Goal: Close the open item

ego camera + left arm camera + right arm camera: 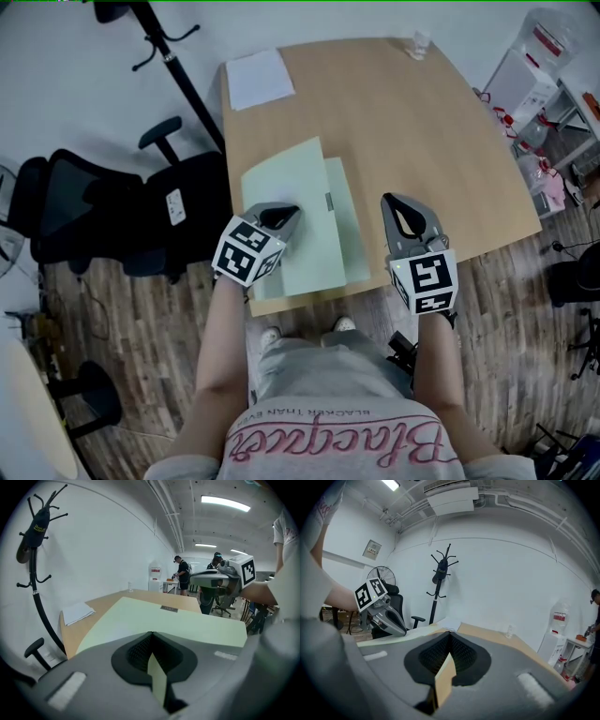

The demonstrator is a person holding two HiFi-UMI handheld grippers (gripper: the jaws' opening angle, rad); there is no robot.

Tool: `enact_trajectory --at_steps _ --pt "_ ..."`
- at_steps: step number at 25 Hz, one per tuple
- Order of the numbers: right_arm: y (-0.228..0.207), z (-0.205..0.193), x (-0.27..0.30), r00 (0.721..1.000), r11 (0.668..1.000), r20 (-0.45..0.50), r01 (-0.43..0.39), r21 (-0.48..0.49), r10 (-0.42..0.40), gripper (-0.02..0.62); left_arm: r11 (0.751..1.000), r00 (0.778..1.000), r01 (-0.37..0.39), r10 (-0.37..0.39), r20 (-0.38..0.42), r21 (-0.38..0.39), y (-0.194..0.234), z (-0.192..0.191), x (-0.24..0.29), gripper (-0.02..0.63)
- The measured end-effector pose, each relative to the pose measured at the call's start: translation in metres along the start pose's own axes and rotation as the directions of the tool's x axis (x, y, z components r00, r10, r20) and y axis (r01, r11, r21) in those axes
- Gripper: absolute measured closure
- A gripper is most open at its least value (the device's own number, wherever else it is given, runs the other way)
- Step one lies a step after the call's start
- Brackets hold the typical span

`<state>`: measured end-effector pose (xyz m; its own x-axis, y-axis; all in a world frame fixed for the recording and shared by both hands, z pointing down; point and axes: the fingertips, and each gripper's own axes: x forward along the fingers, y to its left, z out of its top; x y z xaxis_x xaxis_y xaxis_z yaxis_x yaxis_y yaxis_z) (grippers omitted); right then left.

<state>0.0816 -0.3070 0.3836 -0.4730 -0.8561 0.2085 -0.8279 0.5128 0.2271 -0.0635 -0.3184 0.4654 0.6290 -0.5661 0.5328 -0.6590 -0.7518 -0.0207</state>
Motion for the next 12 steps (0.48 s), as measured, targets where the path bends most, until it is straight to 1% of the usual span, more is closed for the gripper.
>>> enact_trajectory --at_steps 5,9,12 --pt "-0.007 -0.008 0.000 1.000 1.000 -0.009 -0.011 0.001 0.011 0.592 1.000 0.999 -0.008 0.007 -0.037 -0.017 -0.010 -0.008 0.015 0.588" --pt "-0.011 -0.012 0.001 1.000 1.000 -0.016 -0.020 0.002 0.020 0.592 0.999 0.998 -0.024 0.022 -0.052 -0.044 -0.014 -0.014 0.028 0.588" --pt "-0.012 -0.015 0.002 0.999 1.000 -0.020 -0.026 0.003 0.027 0.592 0.998 0.997 -0.032 0.028 -0.068 -0.048 -0.016 -0.018 0.037 0.588"
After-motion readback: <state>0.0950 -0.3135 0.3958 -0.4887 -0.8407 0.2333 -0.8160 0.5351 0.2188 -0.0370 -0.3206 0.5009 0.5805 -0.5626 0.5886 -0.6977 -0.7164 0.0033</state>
